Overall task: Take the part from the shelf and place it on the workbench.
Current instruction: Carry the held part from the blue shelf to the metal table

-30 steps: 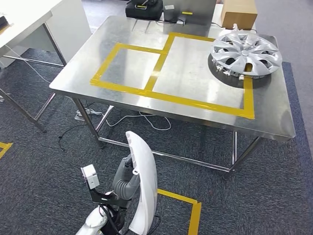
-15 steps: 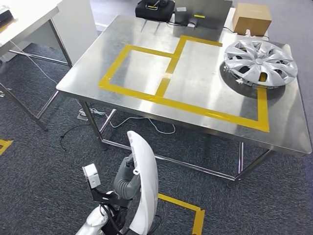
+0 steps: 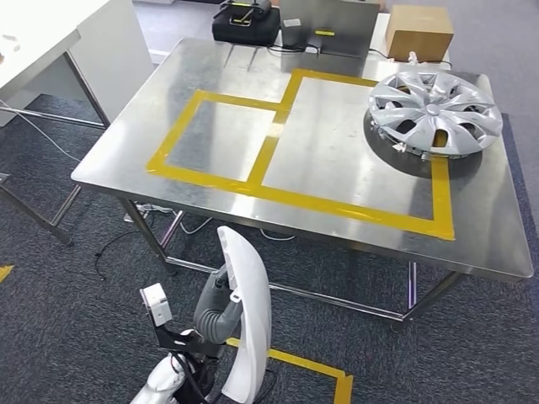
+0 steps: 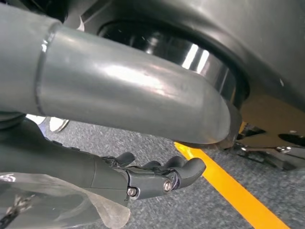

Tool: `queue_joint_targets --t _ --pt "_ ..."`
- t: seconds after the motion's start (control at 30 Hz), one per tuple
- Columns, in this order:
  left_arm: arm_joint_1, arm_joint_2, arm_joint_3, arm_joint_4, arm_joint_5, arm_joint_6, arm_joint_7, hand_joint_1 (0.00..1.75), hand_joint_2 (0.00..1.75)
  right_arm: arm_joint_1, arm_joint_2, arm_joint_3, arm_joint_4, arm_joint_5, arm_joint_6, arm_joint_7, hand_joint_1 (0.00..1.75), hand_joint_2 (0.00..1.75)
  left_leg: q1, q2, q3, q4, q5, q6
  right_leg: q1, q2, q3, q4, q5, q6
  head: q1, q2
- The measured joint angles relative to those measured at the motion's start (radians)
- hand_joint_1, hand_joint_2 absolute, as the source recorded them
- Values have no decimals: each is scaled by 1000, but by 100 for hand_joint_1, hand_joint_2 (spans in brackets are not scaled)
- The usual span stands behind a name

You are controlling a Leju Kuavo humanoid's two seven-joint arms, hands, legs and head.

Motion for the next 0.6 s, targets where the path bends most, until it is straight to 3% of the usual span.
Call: queue_joint_targets --t 0.07,0.13,0.2,0.27,0.37,0.4,0.43,0.5,0.53,0.6 --pt "1 1 0 0 -1 -1 0 175 175 0 1 -2 0 1 0 -2 0 0 -9 1 14 -77 45 12 -1 0 15 -2 -17 9 1 0" --pt "2 1 0 0 -2 -2 -1 175 175 -3 1 -5 1 1 0 -2 0 0 -15 2 17 -97 40 23 -1 -2 30 -4 -22 22 1 0" --pt "3 0 0 0 -3 -3 -2 175 175 -5 1 -7 1 1 1 -3 0 0 -11 0 38 -116 44 34 -1 -4 37 2 -26 33 2 0" --pt "3 0 0 0 -3 -3 -2 175 175 -8 1 -8 1 1 1 -4 0 0 -7 -1 59 -129 39 44 -2 -3 0 66 -49 41 5 0" --pt "2 0 0 0 -4 -4 -3 175 175 -10 1 -9 1 2 1 -4 0 0 -5 -1 76 -132 21 50 -4 -3 -124 235 -100 53 8 0" --pt "2 0 0 0 -4 -4 -3 175 175 -9 1 -9 1 2 1 -4 0 0 -5 -2 84 -132 14 50 -4 -3 -153 256 -94 55 9 0" --pt "2 0 0 0 -4 -4 -3 175 175 -9 1 -10 1 2 1 -5 0 0 -4 -3 95 -132 5 48 -5 -3 -166 242 -66 58 9 0" --pt "2 0 0 0 -8 -3 -3 175 175 -8 1 -12 1 3 1 -6 0 0 -1 -4 120 -133 -15 41 -7 -3 -152 142 31 61 10 0" --pt "2 0 0 0 -13 2 -5 175 175 -7 1 -13 1 3 1 -5 0 0 -1 -5 131 -133 -23 37 -6 -4 -143 92 62 61 9 0" --pt "2 -1 0 0 -39 29 -14 175 175 -4 1 -15 2 6 2 -5 0 0 -2 -5 139 -131 -34 25 -2 -4 -131 39 82 47 9 0"
